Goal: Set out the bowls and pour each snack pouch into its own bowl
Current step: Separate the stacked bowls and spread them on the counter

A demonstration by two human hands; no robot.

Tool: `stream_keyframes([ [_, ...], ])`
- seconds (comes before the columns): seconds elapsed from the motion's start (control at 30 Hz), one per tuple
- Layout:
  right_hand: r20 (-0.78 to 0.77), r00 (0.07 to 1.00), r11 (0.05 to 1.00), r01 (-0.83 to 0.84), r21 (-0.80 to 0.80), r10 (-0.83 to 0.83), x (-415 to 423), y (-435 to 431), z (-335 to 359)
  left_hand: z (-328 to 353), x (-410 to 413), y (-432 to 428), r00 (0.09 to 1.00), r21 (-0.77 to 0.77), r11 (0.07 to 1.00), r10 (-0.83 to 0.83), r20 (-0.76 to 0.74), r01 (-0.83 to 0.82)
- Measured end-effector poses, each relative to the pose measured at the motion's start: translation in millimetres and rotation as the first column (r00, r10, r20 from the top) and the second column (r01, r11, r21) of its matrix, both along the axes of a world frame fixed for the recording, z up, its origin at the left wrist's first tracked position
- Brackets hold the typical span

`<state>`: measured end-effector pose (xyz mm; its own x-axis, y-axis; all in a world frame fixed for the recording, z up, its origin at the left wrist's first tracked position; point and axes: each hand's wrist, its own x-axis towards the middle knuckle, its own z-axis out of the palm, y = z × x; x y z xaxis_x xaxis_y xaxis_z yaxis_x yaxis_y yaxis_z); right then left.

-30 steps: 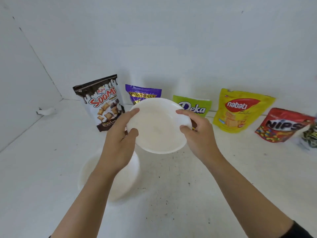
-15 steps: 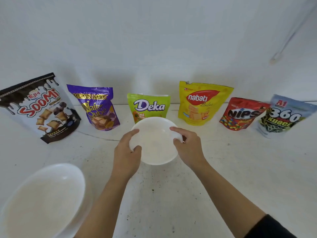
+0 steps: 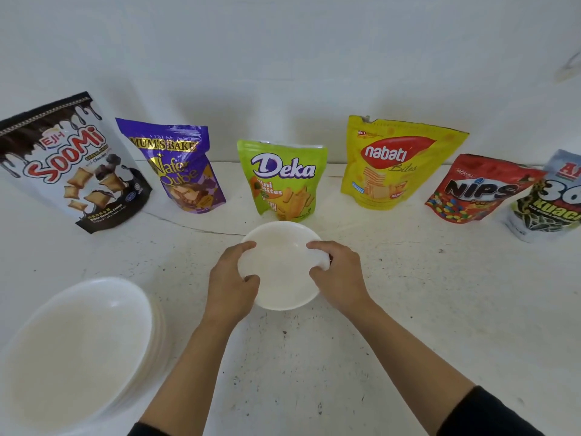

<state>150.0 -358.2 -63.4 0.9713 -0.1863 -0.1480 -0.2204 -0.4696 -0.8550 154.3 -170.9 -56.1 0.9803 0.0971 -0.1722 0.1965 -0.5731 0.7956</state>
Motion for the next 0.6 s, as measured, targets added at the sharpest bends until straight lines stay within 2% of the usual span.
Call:
stream_keyframes([
  [0.17,-0.049,0.997,0.997,-0.063,-0.054,0.061,-4,-1,11,9,-5,5,0.994,0.107,0.988,-0.104,-0.044,0.108],
  [0.27,-0.033,0.994,0.989,-0.111,-0.103,0.108,-5,5,21,22,-12,10,0.988,0.166,0.974,-0.156,-0.002,0.154],
  [0.43,0.235,0.953,0.970,-0.146,-0.193,0.190,-8,34,61,69,-26,27,0.965,0.179,0.972,-0.188,0.183,0.155],
  [0.5,0.361,0.900,0.966,-0.195,-0.170,0.245,-11,53,79,92,-35,42,0.950,0.172,0.978,-0.160,0.270,0.115],
  [0.6,0.433,0.848,0.952,-0.285,-0.109,0.304,-17,84,100,118,-50,73,0.930,0.162,0.986,-0.097,0.354,0.041],
])
